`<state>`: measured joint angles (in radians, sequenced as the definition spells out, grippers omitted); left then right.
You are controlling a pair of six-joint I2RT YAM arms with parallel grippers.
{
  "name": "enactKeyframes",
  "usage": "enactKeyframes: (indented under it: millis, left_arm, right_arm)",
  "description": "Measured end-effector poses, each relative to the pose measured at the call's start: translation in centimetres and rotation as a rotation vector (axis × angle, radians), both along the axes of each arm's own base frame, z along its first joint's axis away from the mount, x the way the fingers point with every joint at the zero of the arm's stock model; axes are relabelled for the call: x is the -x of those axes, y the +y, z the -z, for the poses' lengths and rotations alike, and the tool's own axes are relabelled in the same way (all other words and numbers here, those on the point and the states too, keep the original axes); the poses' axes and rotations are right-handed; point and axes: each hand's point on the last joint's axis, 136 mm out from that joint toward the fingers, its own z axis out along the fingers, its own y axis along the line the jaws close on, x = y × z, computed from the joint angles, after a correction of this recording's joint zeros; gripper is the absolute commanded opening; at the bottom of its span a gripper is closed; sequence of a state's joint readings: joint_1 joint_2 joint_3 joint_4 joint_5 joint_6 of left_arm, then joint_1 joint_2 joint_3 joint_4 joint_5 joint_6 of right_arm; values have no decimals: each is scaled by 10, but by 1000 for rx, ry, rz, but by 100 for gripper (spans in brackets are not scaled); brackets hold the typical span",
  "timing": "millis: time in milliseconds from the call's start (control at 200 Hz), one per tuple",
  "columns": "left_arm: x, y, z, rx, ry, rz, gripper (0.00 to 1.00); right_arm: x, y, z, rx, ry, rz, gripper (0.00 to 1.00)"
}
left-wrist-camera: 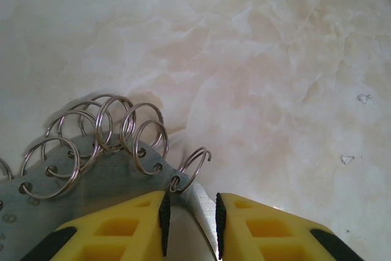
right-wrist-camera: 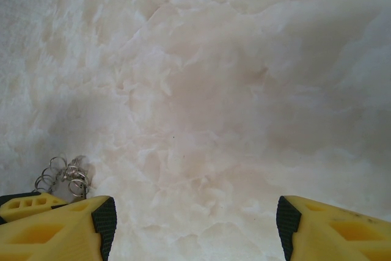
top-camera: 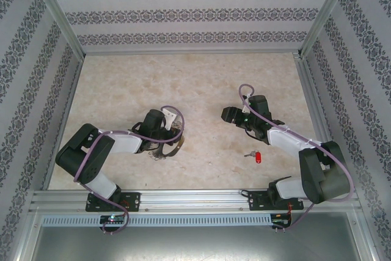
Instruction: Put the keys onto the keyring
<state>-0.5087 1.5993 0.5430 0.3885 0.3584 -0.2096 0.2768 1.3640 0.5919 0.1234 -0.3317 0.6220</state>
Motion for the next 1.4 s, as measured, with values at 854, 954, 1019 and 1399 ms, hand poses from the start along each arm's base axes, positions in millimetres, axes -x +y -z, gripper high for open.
enactKeyframes:
  millis: [854,954,1019,1399]
  left_arm:
    - [-13,-2,-3,-9,-19,-18,28]
    - [-12,-2,-2,-8,-16,-16,28]
    - [-12,-2,-2,-8,-15,-16,26]
    - [-10,-3,0,-32,-25,-12,25]
  right_arm:
    - [0,-1,0,0,-2,-8,72]
    - [0,-1,0,0,-1,-9,72]
    - [0,-1,0,0,-1,-9,72]
    - [0,-1,1,4,-4,-13,72]
